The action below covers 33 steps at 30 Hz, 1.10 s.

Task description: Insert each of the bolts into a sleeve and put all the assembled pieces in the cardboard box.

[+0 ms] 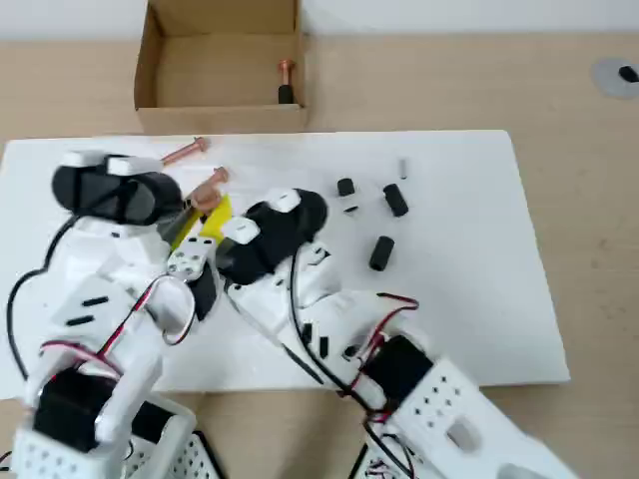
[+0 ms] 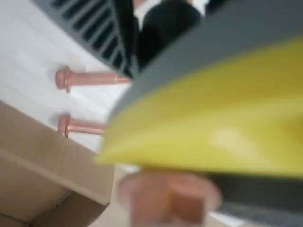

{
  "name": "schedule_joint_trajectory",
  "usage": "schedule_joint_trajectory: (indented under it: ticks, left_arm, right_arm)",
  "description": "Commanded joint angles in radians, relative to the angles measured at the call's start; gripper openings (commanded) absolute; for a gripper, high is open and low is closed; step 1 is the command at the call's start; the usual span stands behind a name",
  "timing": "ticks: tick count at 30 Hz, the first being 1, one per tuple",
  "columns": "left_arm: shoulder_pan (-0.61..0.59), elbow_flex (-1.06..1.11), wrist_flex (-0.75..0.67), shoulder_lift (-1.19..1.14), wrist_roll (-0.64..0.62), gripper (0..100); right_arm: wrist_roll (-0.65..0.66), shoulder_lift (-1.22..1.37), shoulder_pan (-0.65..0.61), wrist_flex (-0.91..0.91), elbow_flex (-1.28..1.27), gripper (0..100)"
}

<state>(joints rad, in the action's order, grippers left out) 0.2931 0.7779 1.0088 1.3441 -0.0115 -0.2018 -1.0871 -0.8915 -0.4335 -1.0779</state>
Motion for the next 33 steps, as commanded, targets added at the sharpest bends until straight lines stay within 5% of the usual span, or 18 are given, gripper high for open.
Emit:
schedule_joint_trajectory:
  ticks: [1,19,25,33]
  left_arm:
    - [0.008,-0.054,0.017,0.005,0.003,9]
    - [-0.112,-0.304,0.232,-0.004,-0.023,24]
    - [-0.339,-0.382,0.238,-0.004,-0.023,24]
    - [-0.580,-0.361,0.230,-0.051,-0.021,24]
  right_arm:
    - [-0.005,-0.005,0.015,0.021,0.068,0.9]
    - [-0.003,0.001,0.016,0.026,0.071,0.9]
    - [-0.006,0.076,0.097,0.023,0.162,0.9]
    - [0.000,0.559,0.246,0.021,0.596,0.9]
